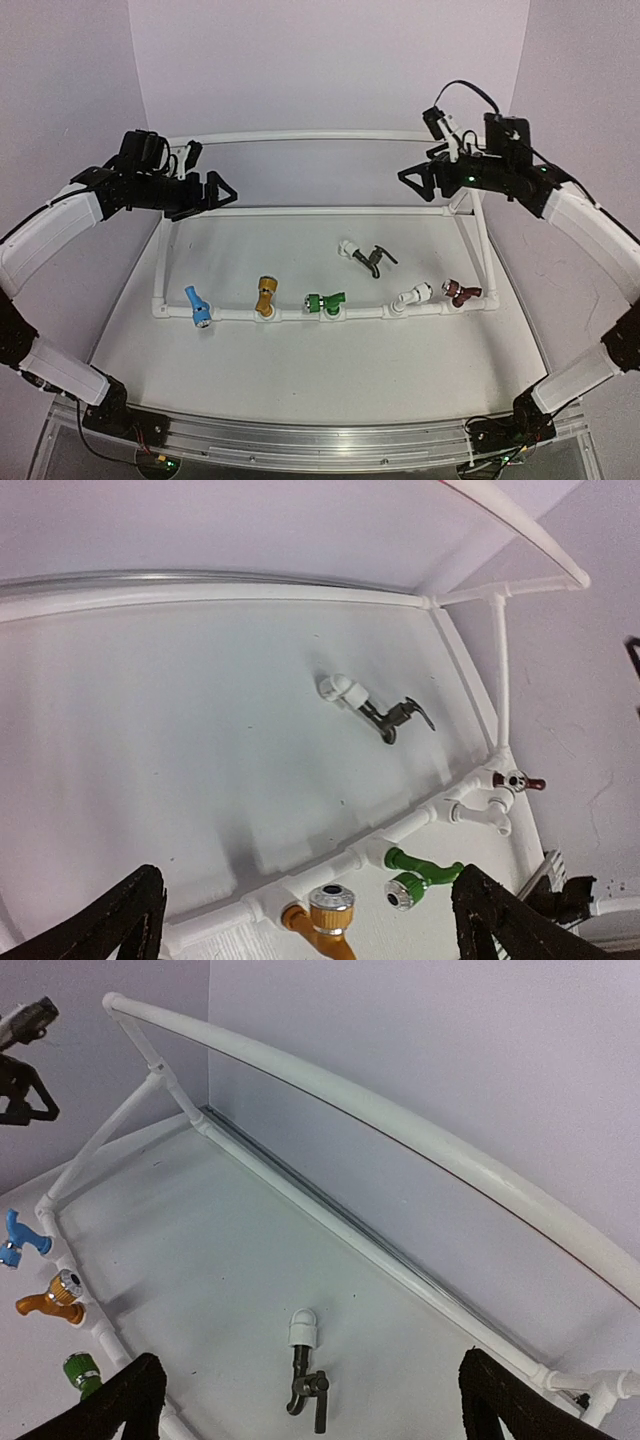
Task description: Install the water faucets
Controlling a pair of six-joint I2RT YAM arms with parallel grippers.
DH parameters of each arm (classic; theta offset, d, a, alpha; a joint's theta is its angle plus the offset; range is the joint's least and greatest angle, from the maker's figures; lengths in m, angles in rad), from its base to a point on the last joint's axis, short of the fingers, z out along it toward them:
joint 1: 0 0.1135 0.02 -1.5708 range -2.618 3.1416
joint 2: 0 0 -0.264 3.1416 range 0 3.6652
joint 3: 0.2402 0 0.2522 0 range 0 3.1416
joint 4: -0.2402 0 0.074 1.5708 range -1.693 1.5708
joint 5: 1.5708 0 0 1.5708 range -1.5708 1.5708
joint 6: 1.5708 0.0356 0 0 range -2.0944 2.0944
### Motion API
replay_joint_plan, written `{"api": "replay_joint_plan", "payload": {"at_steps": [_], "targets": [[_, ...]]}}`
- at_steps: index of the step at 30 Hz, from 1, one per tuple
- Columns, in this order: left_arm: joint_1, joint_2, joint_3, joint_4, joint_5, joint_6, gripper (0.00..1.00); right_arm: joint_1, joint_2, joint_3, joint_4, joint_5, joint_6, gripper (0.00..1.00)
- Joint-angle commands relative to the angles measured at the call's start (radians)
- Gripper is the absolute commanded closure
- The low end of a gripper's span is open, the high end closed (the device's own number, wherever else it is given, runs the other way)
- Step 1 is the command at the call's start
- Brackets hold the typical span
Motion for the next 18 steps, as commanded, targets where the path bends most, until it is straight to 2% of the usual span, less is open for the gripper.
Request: {"api": "replay_joint_plan", "payload": {"at_steps": [1, 11, 18], "targets": [[0.062, -0.020, -0.084, -0.049, -0.045, -0.043, 0.00, -0.053, -0.134, -0.161, -0.021, 0.015, 0.063, 0.02], [0.080, -0.101, -0.265, -0.020, -0.112, -0.097, 0.00, -0.081, -0.291, -0.451, 0.087, 0.065, 0.191, 0.02], [0.080, -0.153, -0.309, -0.004, -0.116, -0.143, 0.00, -0.121, -0.313, -0.476, 0.105, 0.018, 0.232, 0.02]]}}
